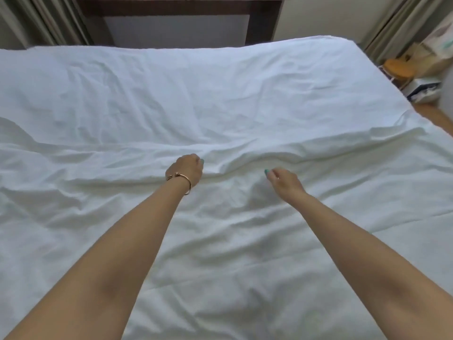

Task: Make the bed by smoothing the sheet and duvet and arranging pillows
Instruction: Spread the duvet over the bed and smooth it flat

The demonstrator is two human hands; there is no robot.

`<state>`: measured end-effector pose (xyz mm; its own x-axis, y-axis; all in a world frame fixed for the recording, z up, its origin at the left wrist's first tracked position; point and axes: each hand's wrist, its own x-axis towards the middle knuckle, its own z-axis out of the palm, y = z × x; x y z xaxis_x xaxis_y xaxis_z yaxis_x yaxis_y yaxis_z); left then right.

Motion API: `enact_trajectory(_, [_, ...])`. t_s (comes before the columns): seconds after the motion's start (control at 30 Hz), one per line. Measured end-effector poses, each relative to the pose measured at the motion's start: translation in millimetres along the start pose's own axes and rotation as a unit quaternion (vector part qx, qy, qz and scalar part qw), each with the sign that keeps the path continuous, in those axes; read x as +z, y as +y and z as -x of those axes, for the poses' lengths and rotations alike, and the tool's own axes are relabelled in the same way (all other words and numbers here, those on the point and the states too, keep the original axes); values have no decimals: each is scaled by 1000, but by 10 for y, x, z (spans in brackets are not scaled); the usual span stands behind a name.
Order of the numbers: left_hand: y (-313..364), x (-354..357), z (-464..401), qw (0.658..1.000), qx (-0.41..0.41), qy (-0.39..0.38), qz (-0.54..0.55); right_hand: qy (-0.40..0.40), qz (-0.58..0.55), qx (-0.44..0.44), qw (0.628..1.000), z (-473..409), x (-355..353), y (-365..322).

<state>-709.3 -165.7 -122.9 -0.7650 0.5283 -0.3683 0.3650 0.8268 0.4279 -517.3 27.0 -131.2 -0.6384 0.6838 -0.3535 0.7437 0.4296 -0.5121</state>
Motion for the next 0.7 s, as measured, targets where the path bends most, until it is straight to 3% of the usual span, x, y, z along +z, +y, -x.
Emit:
enact_trajectory(0.1, [256, 176, -609, 993, -54, 102, 6, 89, 76, -89, 989, -951, -406, -22])
enact_trajectory(0.17, [319, 267, -884, 990, -64, 116, -47, 80, 143, -143, 976, -1483, -566, -47])
enact_trajectory(0.23, [335, 334, -1065, 990, -54, 59, -119, -22, 271, -148, 951, -1862, -571, 83])
enact_trajectory(0.3, [402, 399, -1204, 975, -24, -31, -219, -128, 340, -97, 927, -2054, -408, 436])
enact_trajectory(0.37, [411, 545, -1359, 955, 12, -72, -289, -142, 310, -82, 936, -2109, -144, 841])
enact_trajectory(0.43, [391, 671, -1476, 948, 21, -62, -310, -109, 259, -82, 956, -2158, -1, 1059])
enact_trajectory(0.53, [413, 678, -1497, 964, 5, -39, -264, -25, 284, -121, 951, -2069, -24, 1015])
enact_trajectory(0.6, [467, 544, -1529, 974, -17, -21, -225, 37, 350, -181, 919, -2115, -147, 829])
enact_trajectory(0.7, [518, 258, -1712, 985, -65, 142, -71, 98, 285, -169, 938, -2382, -462, 257])
